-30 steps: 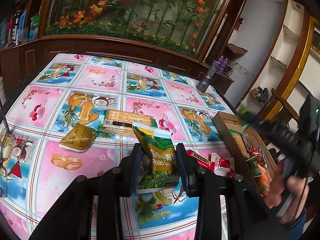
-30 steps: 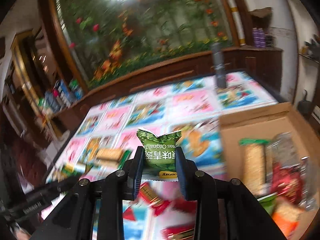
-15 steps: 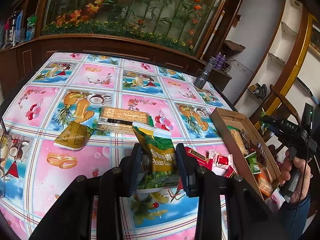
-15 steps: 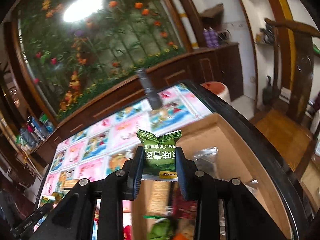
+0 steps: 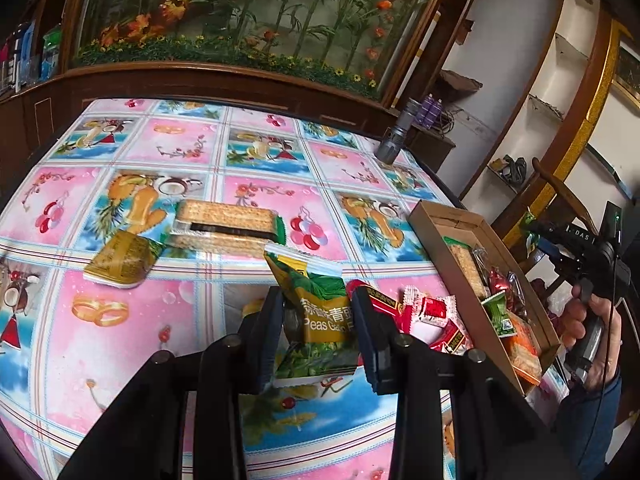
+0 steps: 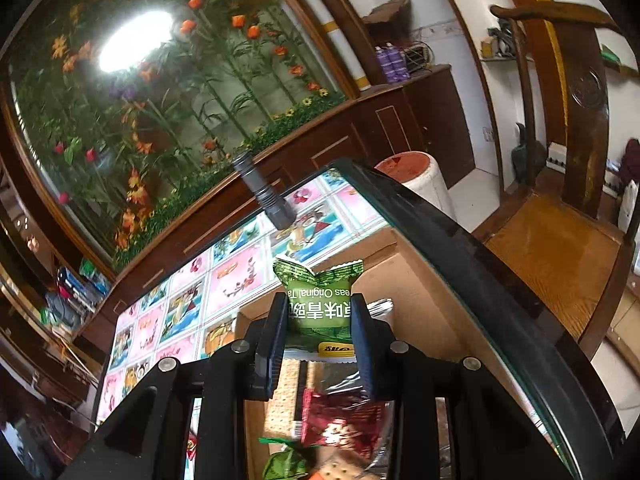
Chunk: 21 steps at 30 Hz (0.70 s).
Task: Organize snacks
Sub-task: 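Lower both green bags into the cardboard box and open both grippers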
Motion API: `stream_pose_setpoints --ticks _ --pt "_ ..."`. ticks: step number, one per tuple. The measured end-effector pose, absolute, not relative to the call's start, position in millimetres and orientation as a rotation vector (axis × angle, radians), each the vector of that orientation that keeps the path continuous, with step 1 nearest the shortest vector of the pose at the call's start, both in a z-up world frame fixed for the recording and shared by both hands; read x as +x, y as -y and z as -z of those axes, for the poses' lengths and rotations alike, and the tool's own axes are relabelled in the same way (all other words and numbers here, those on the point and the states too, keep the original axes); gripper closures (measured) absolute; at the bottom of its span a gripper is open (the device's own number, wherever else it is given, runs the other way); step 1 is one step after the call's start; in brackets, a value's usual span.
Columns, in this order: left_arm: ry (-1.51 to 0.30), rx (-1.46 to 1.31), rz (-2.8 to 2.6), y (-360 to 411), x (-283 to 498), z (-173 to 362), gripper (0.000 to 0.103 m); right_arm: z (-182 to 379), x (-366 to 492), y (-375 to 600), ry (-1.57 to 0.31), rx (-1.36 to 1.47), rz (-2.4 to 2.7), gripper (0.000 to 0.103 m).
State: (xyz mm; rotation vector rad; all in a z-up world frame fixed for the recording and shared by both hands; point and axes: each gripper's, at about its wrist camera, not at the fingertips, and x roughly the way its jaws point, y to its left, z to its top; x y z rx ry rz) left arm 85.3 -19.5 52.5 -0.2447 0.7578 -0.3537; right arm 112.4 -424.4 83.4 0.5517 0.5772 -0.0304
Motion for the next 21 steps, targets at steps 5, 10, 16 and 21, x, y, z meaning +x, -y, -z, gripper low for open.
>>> stream_pose_setpoints --ticks 5,10,16,21 --pt "-0.768 -0.25 0.376 36.5 84.0 -60.1 0.069 -83.2 111.7 441.8 -0.583 0.576 0.044 0.07" --pt "-0.771 -0.254 0.47 80.8 80.9 -79.4 0.069 -75.9 111.8 455.6 -0.599 0.65 0.027 0.07" --pt "-0.77 -0.215 0.625 165.3 74.9 -93.2 0.069 -67.4 121.2 451.7 -0.647 0.682 -0.026 0.07" --pt "-0.818 -0.19 0.714 228.3 74.0 -78.5 0.069 -60.0 129.6 445.2 -0.695 0.663 -0.029 0.07"
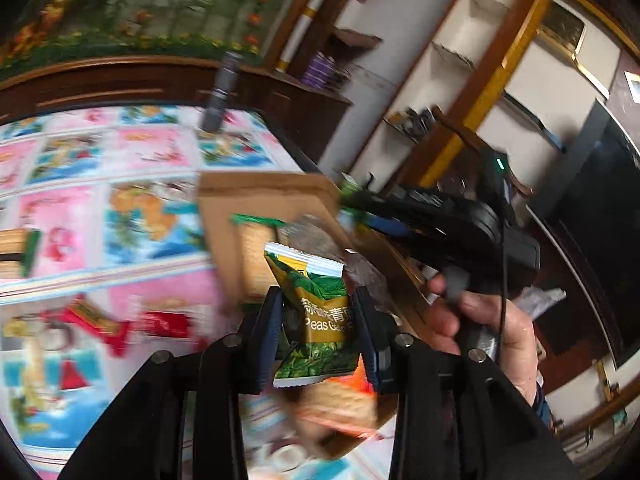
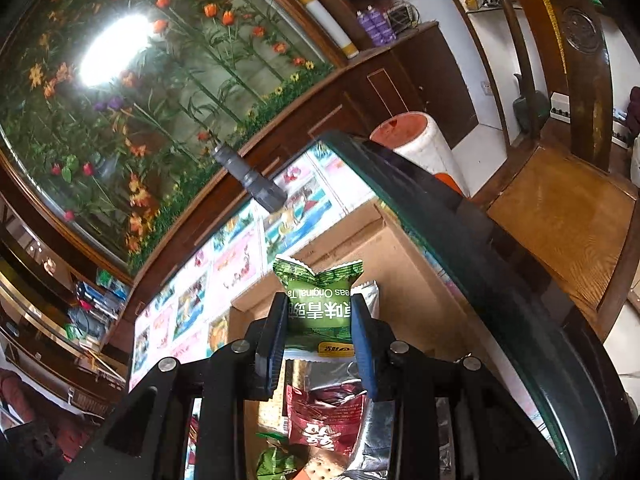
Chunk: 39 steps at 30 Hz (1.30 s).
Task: Organize snacks
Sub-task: 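Lower both green bags into the cardboard box and open both grippers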
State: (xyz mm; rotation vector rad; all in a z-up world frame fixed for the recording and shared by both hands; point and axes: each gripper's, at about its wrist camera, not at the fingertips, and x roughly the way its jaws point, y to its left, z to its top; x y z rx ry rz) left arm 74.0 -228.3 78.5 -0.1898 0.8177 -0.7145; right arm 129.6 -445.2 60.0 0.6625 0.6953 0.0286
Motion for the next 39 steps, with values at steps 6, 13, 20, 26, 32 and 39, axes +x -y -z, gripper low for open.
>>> stream_pose_setpoints --ticks 6,13,20,26,32,39 --pt "-0.868 -0.148 0.749 269.4 71.7 -55.5 0.069 -54.8 134.4 446.6 -0.743 0.644 -0.007 0.071" --pt "-0.904 -0.134 0.73 276.5 77.5 -34.9 0.069 -48.1 138.5 440.2 -0.791 0.614 0.001 0.071" --pt "-0.886 -0.13 0.727 274.7 74.1 -38.1 0.069 -43.2 142.0 433.2 -0.823 0.584 0.005 0.069" --pt "-0.889 -0.147 0.726 271.6 74.9 -38.4 0.067 -44.9 140.6 430.5 -0.823 0.569 0.011 0.069" --pt "-0.869 -0.156 0.726 269.2 69.8 -46.6 0.045 -46.2 140.0 429.3 -0.823 0.57 0.017 0.061" --pt "-0.846 -0.186 0.712 249.3 65.4 -62.1 0.039 -60.1 132.4 428.6 -0.742 0.563 0.017 0.05"
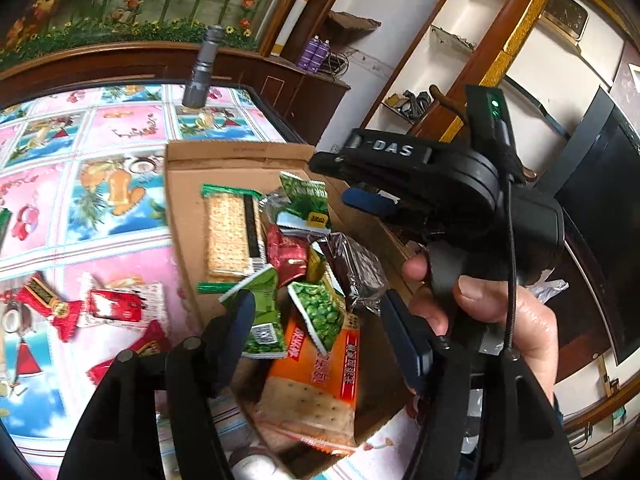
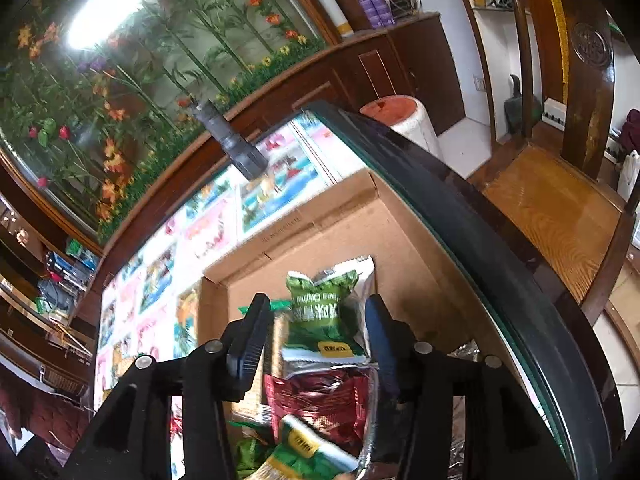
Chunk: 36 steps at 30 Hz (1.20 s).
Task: Organize snacks
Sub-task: 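Lower both green bags into the cardboard box and open both grippers, then move both grippers back toward the remaining snacks on the table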
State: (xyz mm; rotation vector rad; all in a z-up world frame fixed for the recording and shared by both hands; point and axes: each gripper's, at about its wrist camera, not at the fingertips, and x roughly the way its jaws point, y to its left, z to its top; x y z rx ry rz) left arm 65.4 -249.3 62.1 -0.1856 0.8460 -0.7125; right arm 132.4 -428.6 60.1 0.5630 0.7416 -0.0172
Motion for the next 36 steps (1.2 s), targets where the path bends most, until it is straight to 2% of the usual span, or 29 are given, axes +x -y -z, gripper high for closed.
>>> stream_pose_setpoints --ticks 7,12,15,27,36 --pt "-0.778 -0.17 0.656 208.9 57.0 -84.2 0.035 -82.1 122.2 401.4 -0.63 0.489 -0.081 0.05" --pt "-0.75 -0.191 0.605 164.7 52.7 -92.8 0.034 -88.9 119.4 357.3 -0.603 0.403 -0.241 0.05" --pt "-0.738 -0.188 0.539 129.2 49.7 -92.8 0.029 -87.6 116.5 330.6 -0.604 0.361 -0.324 0.05" --pt "-0.838 -0.275 0.157 -36.0 78.9 -63.4 0.028 -66.5 119.5 269.2 -0.672 0.228 -0.424 0.05" --pt "-0.912 -0.209 -0.013 -79.1 141.0 -38.5 0.026 -65.1 120.3 275.0 -0.677 0.25 -0.418 0.05"
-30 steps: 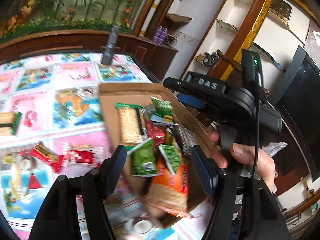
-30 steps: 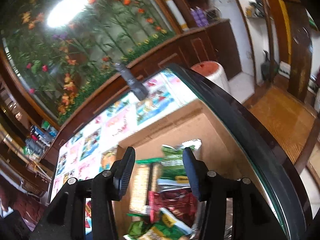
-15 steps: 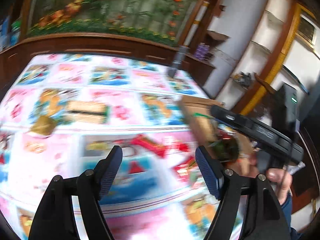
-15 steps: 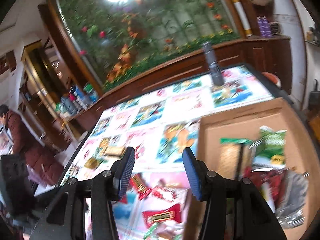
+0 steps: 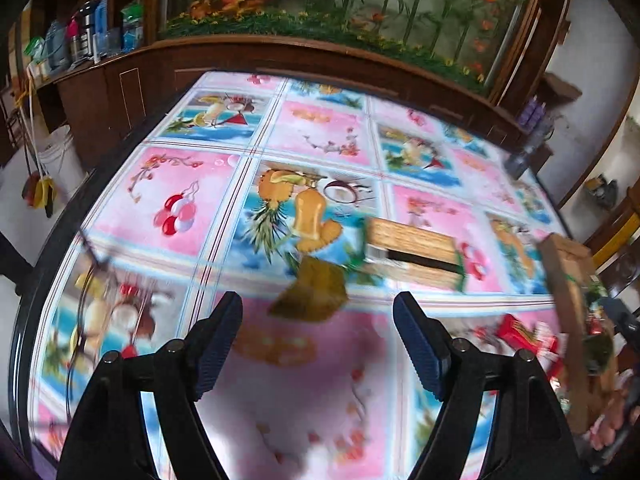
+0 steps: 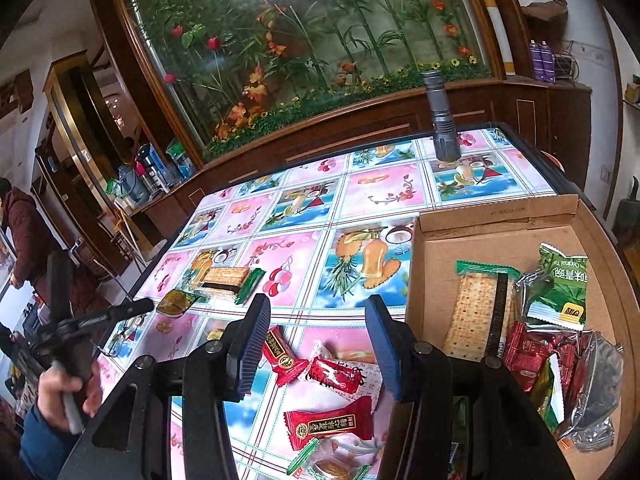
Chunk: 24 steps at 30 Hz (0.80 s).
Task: Organize snacks
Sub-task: 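Move both grippers back toward the remaining snacks on the table, then grasp the yellow foil bag with the left gripper while the right grasps a red candy packet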
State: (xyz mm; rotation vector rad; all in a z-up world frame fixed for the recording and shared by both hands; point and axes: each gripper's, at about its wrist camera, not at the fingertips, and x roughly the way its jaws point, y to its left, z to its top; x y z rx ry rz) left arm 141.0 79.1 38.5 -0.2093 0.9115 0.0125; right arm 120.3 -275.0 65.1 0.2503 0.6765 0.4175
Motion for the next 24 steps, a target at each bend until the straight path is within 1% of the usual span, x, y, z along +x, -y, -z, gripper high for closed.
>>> stream_pose_setpoints --ticks 2,3,5,7,8,10,11,13,18,24 --pt "-0.93 -0.209 0.002 -77.8 152.2 -29.5 0.026 -64.9 119.8 273.9 -0.678 0.248 -0.423 0.05" --pt "-0.941 -0.209 0.014 -75.7 156.8 -24.8 0.028 -64.8 118.6 273.4 -0.678 0.246 -0.422 0.05" --pt "-0.956 -0.202 0.015 -70.5 163.2 -13.6 0.043 -64.6 118.8 273.3 -0.679 0.248 -0.427 0.05" --pt "-0.926 -0.176 -0.004 -64.9 160.4 -12.7 0.054 -63.5 119.1 272.8 -0.681 0.247 -0.423 0.05" --pt "-0.927 -0.169 -0.006 -62.2 159.7 -11.5 0.056 -63.2 119.4 272.0 -0.686 0.248 -0.425 0.05" --pt "-0.918 -0.166 -0.007 -58.8 154.6 -12.0 0.07 -62.2 119.3 269.7 -0.688 0.243 -0.431 0.05" --pt "-0.911 -0.174 -0.006 -58.9 149.7 -11.8 0.07 -62.2 119.0 268.5 -0.688 0.238 -0.431 0.05" --pt "-0.905 -0.204 -0.012 -61.9 138.4 -11.5 0.076 -61.8 117.9 265.0 -0.688 0.222 -0.435 0.05" --pt "-0.889 -0.312 -0.002 -68.8 104.5 -9.0 0.08 -66.2 112.8 258.4 -0.675 0.18 -0.44 0.05" --pt "-0.874 -0.325 0.028 -71.0 99.4 -8.6 0.081 -64.3 113.3 244.8 -0.693 0.157 -0.464 0.05"
